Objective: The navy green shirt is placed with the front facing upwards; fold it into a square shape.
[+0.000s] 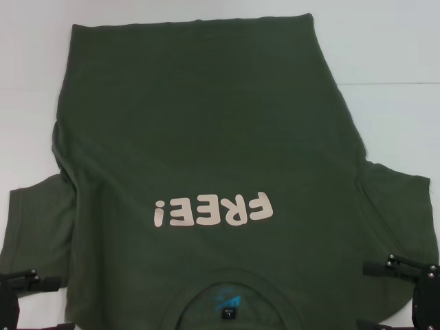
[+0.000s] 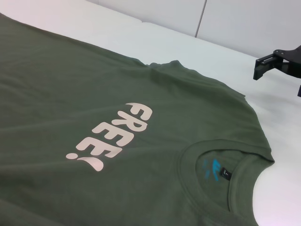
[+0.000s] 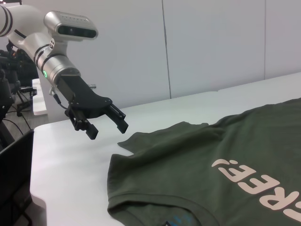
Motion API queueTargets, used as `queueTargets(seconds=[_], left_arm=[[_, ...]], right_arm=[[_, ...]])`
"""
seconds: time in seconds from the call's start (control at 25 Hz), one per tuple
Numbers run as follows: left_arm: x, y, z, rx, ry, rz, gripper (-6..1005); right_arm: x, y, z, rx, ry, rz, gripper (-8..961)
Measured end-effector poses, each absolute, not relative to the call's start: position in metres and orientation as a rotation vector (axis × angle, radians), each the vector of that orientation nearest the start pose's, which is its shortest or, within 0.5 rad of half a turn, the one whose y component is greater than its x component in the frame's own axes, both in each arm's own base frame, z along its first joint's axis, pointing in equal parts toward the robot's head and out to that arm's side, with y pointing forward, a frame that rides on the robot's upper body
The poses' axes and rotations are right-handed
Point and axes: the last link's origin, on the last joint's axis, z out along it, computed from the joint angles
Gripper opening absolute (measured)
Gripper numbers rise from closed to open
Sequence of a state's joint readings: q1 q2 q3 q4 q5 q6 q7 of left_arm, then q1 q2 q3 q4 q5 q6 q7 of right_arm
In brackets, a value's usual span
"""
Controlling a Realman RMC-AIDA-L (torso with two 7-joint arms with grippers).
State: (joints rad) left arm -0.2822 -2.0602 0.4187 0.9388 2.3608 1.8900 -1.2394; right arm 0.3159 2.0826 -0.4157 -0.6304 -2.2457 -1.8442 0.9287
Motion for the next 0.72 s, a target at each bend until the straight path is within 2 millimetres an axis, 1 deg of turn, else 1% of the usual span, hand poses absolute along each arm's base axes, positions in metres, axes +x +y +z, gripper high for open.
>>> queueTargets(seconds=[0.52,0.72], left_arm=[[-0.3462,0.2246,0.064,-2.782,-0.639,-0.367,842],[-0.3454,0.2244,0.0646,-2.769,-0.668,-0.39,842]], right_arm=[[0.3267,0.2239,0.0085,-2.771,0.387,0.723,942],[0.3267,0.2238,0.0085,-2.771,0.388,0.723,942]])
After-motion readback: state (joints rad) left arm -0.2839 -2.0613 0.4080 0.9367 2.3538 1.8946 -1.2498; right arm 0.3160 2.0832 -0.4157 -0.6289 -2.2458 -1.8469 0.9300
